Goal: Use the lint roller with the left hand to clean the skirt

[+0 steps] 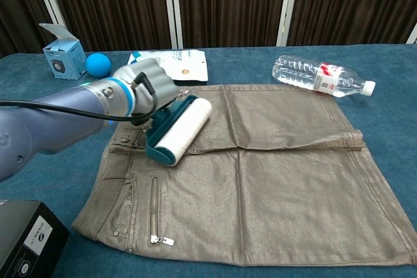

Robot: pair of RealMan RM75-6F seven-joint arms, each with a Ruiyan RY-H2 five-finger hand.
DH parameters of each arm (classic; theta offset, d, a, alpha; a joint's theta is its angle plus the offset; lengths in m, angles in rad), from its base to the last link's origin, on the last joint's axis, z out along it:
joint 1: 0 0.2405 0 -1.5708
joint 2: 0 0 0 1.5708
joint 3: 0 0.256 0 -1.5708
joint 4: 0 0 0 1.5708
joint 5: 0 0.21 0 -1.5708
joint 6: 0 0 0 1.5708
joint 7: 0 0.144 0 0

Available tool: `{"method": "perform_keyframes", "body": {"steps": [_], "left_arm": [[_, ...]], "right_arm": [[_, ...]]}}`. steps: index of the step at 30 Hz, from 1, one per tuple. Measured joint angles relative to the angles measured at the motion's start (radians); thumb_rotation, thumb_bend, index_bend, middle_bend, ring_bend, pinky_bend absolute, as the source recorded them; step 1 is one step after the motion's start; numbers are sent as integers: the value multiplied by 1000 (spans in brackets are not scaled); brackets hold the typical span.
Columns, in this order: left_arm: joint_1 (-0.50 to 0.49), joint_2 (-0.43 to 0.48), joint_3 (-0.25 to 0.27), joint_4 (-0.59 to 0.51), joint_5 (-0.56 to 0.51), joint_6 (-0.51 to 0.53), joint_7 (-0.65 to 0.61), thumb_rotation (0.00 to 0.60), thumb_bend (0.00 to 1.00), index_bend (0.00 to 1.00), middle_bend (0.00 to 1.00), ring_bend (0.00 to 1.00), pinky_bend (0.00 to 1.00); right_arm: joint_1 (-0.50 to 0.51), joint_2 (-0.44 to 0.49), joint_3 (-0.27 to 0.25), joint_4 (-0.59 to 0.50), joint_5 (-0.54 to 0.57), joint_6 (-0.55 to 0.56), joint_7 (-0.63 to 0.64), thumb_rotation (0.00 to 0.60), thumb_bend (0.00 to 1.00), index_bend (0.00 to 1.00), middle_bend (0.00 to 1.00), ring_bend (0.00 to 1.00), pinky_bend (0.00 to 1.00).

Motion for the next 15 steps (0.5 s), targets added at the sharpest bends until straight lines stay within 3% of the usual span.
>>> {"method": "perform_keyframes", "body": {"steps": [6, 15], "left_arm": [[64, 62, 48, 37, 39, -33, -81, 600, 663, 553, 464, 390, 437], [137, 129, 61, 61, 80, -58, -182, 600, 662, 553, 464, 389, 437]], "right_arm": [[3, -5, -4, -9, -11, 5, -17, 600, 0, 0, 0, 0, 0], [7, -12, -9, -11, -19, 3, -35, 600, 0, 0, 0, 0, 0]]}}
